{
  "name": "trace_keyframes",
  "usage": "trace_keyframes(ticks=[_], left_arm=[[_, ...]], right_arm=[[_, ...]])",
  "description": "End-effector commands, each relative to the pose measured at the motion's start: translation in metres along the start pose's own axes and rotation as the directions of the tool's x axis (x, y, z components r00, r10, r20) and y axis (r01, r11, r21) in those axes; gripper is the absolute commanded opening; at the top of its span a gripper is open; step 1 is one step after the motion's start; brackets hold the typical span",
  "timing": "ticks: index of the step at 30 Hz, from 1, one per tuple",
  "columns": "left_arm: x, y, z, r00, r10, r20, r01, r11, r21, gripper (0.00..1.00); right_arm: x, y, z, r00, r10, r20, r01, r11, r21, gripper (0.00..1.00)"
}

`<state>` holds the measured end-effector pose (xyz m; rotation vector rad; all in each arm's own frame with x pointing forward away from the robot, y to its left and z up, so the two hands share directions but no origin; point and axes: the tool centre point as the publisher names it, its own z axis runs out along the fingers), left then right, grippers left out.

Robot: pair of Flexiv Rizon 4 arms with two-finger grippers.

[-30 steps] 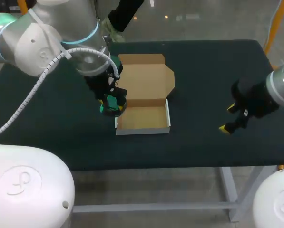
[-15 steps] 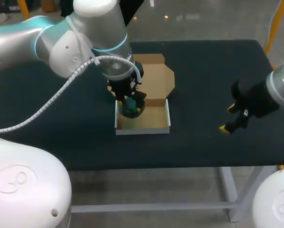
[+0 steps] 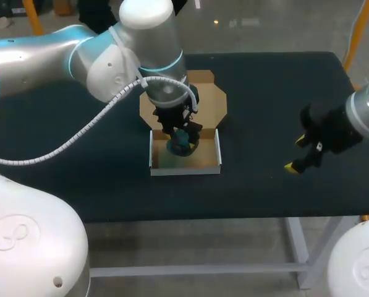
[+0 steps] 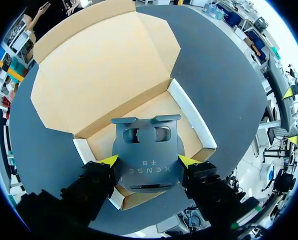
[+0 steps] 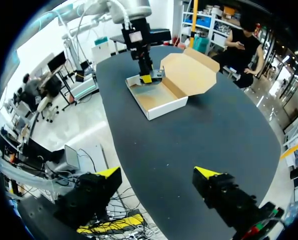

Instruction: Assemble the packaging by folding the flat box into shape, placing the metal phone stand inside, and closing the box properly

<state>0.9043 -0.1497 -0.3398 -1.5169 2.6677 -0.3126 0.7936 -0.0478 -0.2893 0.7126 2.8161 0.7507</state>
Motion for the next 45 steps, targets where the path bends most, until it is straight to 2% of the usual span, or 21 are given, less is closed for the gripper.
trace_keyframes(ticks=[1,7,20,35,36,37,39,40,41,45], left_arm=[[0.003,-0.003,0.009,1.0,-0.003,0.009,0.003,1.0,0.001,0.0],[-0.001,0.0,0.024,1.0,-0.004,0.019,0.004,1.0,0.003,0.0],[-0.006,-0.01,0.043,0.999,-0.023,0.038,0.022,1.0,0.012,0.0],[-0.006,-0.005,0.061,0.997,-0.018,0.07,0.019,1.0,-0.013,0.0],[-0.006,-0.005,0.062,0.997,-0.019,0.073,0.02,1.0,-0.015,0.16],[-0.006,-0.005,0.062,0.997,-0.019,0.074,0.02,1.0,-0.016,0.43],[-0.007,-0.005,0.063,0.997,-0.021,0.076,0.023,1.0,-0.018,0.85],[-0.007,-0.005,0.063,0.997,-0.022,0.077,0.024,1.0,-0.018,0.97],[-0.007,-0.005,0.063,0.997,-0.024,0.079,0.026,0.999,-0.019,1.0],[-0.008,-0.005,0.063,0.996,-0.034,0.084,0.036,0.999,-0.022,1.0]], right_arm=[[0.005,-0.002,-0.003,1.0,-0.002,0.004,0.002,1.0,-0.006,1.0],[0.005,-0.002,-0.003,1.0,-0.002,0.004,0.002,1.0,-0.006,1.0],[0.005,-0.002,-0.003,1.0,-0.002,0.004,0.002,1.0,-0.006,1.0],[0.005,-0.002,-0.003,1.0,-0.002,0.004,0.002,1.0,-0.006,1.0],[0.005,-0.002,-0.003,1.0,-0.002,0.004,0.002,1.0,-0.006,1.0],[0.005,-0.002,-0.003,1.0,-0.002,0.004,0.002,1.0,-0.006,1.0],[0.005,-0.002,-0.003,1.0,-0.002,0.004,0.002,1.0,-0.006,1.0],[0.005,-0.002,-0.003,1.0,-0.002,0.004,0.002,1.0,-0.006,1.0],[0.005,-0.002,-0.003,1.0,-0.002,0.004,0.002,1.0,-0.006,1.0],[0.005,-0.002,-0.003,1.0,-0.002,0.004,0.002,1.0,-0.006,1.0]])
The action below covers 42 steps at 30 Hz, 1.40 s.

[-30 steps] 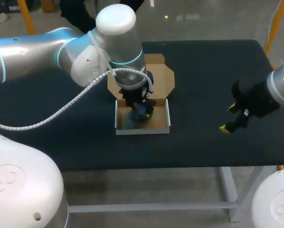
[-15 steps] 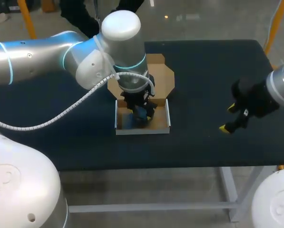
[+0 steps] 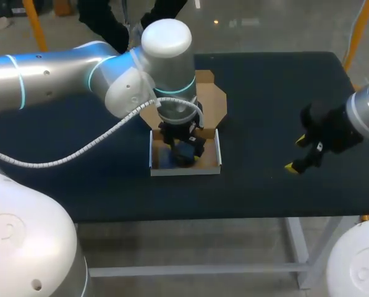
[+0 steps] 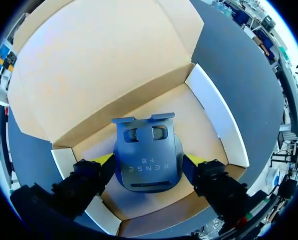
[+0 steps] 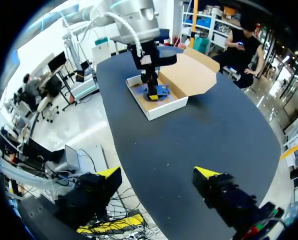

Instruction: Assemble the packaging by folding the flat box into shape, placing the metal phone stand inside, and closing the box properly

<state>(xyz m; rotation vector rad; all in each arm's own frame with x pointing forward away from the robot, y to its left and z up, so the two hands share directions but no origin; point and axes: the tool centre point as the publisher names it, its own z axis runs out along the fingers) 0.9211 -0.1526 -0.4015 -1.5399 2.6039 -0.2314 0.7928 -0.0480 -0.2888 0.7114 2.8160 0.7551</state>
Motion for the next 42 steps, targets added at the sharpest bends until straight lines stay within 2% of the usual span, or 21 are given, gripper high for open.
trace_keyframes(ticks=[1,15,20,25,33,42], left_arm=[[0.001,-0.002,-0.002,1.0,-0.016,0.013,0.016,1.0,-0.011,1.0],[0.003,-0.002,-0.026,0.98,-0.196,0.036,0.197,0.979,-0.046,1.0],[0.006,-0.002,-0.029,0.964,-0.267,-0.008,0.265,0.96,-0.085,1.0],[0.011,0.0,-0.03,0.943,-0.332,-0.03,0.328,0.941,-0.084,1.0],[0.017,0.001,-0.031,0.918,-0.396,-0.005,0.395,0.916,-0.07,1.0],[0.017,0.004,-0.032,0.922,-0.388,-0.001,0.387,0.918,-0.082,1.0]], right_arm=[[0.004,-0.001,-0.002,1.0,-0.002,0.005,0.002,1.0,-0.003,1.0],[0.004,-0.001,-0.002,1.0,-0.002,0.005,0.002,1.0,-0.003,1.0],[0.004,-0.001,-0.002,1.0,-0.002,0.005,0.002,1.0,-0.003,1.0],[0.004,-0.001,-0.002,1.0,-0.002,0.005,0.002,1.0,-0.003,1.0],[0.004,-0.001,-0.002,1.0,-0.002,0.005,0.002,1.0,-0.003,1.0],[0.004,-0.001,-0.002,1.0,-0.002,0.005,0.002,1.0,-0.003,1.0]])
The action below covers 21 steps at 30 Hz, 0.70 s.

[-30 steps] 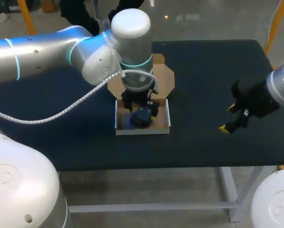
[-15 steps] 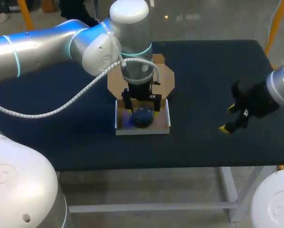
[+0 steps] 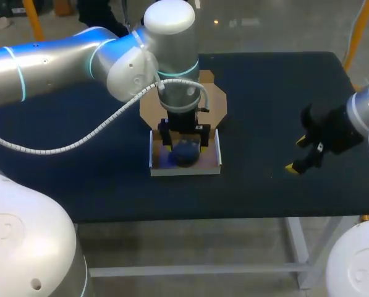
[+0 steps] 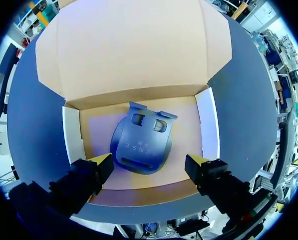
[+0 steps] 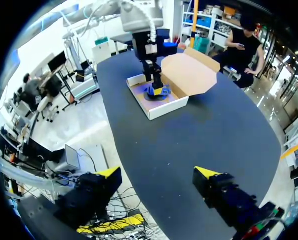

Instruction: Assemble the packaging by folding the flat box into shape, placing the metal phone stand inside, and closing the box properly

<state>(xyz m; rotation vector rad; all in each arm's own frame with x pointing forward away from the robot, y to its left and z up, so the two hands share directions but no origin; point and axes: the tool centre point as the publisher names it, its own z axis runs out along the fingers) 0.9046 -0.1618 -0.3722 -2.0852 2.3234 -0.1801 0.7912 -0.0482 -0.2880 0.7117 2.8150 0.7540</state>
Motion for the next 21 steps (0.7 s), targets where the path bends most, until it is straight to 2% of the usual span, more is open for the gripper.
trace_keyframes(ticks=[1,12,21], left_arm=[[0.001,0.0,-0.001,1.0,-0.001,0.007,0.001,1.0,0.0,1.0],[0.001,0.0,-0.001,1.0,-0.001,0.007,0.001,1.0,0.0,1.0],[-0.014,0.008,-0.006,0.998,-0.056,-0.004,0.056,0.998,0.014,1.0]], right_arm=[[0.003,-0.001,-0.001,1.0,-0.002,0.004,0.002,1.0,-0.004,1.0],[0.003,-0.001,-0.001,1.0,-0.002,0.004,0.002,1.0,-0.004,1.0],[0.003,-0.001,-0.001,1.0,-0.002,0.004,0.002,1.0,-0.004,1.0]])
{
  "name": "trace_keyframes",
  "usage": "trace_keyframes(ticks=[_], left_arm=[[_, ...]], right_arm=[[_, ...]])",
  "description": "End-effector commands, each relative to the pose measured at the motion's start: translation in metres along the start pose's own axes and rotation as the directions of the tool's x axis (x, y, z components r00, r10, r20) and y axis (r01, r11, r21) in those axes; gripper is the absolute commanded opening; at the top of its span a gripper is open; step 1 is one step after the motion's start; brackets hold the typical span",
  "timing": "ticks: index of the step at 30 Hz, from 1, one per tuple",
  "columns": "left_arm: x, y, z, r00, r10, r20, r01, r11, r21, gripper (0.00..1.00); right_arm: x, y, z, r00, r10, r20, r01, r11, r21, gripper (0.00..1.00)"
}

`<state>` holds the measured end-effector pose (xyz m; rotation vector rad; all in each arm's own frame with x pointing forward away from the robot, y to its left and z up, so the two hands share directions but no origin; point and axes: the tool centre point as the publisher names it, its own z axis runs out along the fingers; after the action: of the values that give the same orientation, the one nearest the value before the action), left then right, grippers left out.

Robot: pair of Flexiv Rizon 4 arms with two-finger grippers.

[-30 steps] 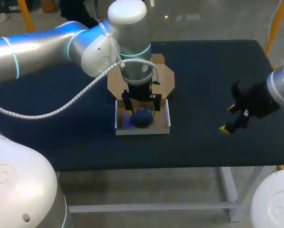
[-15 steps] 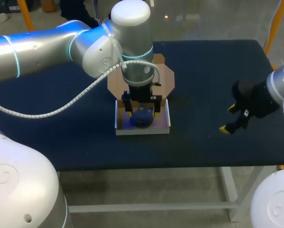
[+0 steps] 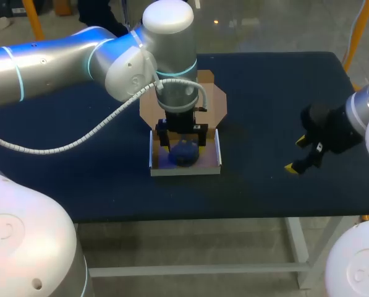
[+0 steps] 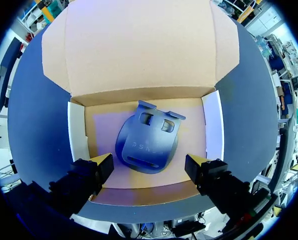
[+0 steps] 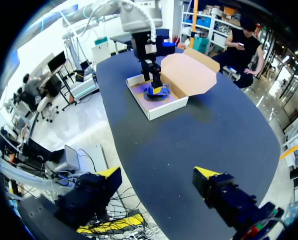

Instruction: Assemble the packaging by folding the flat box into shape, placing the metal phone stand inside, and closing the box properly

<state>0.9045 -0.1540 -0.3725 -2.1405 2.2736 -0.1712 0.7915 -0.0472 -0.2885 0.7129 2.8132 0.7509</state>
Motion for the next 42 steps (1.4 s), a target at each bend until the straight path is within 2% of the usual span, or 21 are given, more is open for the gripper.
trace_keyframes(ticks=[1,10,17,42], left_arm=[[-0.008,0.007,-0.006,1.0,-0.016,-0.011,0.016,1.0,0.018,1.0],[-0.006,0.015,0.005,0.999,-0.032,0.032,0.031,0.999,0.038,1.0],[-0.002,0.013,0.012,0.999,-0.034,0.034,0.033,0.999,0.044,1.0],[0.009,0.044,0.024,0.993,-0.089,0.072,0.091,0.996,-0.023,1.0]], right_arm=[[0.002,-0.002,-0.002,1.0,-0.002,0.001,0.002,1.0,-0.005,1.0],[0.002,-0.002,-0.002,1.0,-0.002,0.001,0.002,1.0,-0.005,1.0],[0.002,-0.002,-0.002,1.0,-0.002,0.001,0.002,1.0,-0.005,1.0],[0.002,-0.002,-0.002,1.0,-0.002,0.001,0.002,1.0,-0.005,1.0]])
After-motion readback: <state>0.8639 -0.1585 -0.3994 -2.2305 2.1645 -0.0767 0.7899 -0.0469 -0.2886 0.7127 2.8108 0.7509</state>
